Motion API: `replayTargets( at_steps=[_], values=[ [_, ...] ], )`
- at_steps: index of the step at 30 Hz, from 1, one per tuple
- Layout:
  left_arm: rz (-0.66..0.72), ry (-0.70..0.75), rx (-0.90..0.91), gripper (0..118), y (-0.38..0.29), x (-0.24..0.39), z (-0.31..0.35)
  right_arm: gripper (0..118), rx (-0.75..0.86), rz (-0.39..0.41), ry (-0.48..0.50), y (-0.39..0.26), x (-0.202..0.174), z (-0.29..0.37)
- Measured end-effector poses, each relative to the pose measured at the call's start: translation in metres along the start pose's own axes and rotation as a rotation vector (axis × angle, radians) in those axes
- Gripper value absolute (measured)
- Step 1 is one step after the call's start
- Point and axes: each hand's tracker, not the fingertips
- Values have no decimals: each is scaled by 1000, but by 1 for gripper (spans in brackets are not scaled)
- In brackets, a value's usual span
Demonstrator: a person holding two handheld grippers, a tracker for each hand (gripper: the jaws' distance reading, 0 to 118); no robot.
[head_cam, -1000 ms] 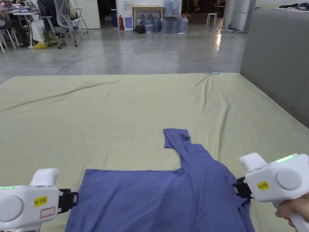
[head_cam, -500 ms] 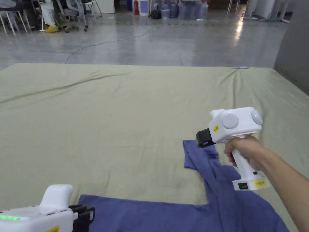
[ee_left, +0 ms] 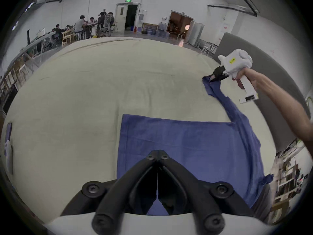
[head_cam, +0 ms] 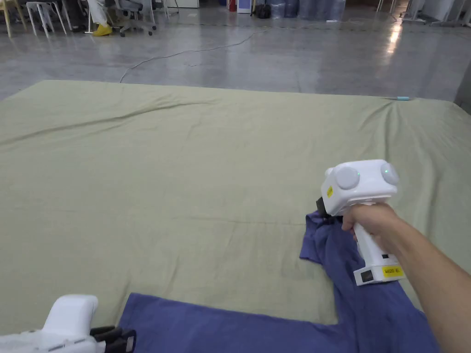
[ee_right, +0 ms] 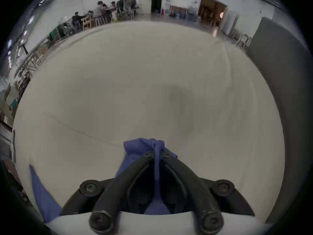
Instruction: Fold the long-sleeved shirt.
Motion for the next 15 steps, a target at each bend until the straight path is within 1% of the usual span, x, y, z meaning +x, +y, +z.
replayTargets(
  at_steps=[1, 2, 5, 6, 7, 8, 9, 12, 15],
  values=[
    [0, -11, 1, 0, 1, 3, 6, 0, 18, 3, 22, -8, 1, 21],
    [-7, -9, 8, 0, 2, 7, 12, 0, 75, 11, 37, -20, 2, 49],
    [-37, -14, 45, 0, 1, 20, 30, 0, 196, 67, 39, -73, 7, 138],
    [-38, -23, 53, 0, -1, 24, 37, 0, 208, 83, 42, -97, 8, 166],
    [-39, -33, 57, 0, -3, 28, 43, 0, 212, 81, 52, -117, 9, 187],
    [-37, -48, 65, 0, -6, 32, 51, 0, 227, 58, 53, -138, 15, 202],
    [-34, -64, 69, 0, -9, 38, 61, 0, 222, 53, 53, -162, 15, 219],
    [-49, -89, 77, 0, -20, 53, 85, 0, 192, 57, 55, -225, 13, 245],
    [-75, -89, 90, 0, -32, 65, 106, 0, 96, 67, 28, -285, 4, 240]
  ],
)
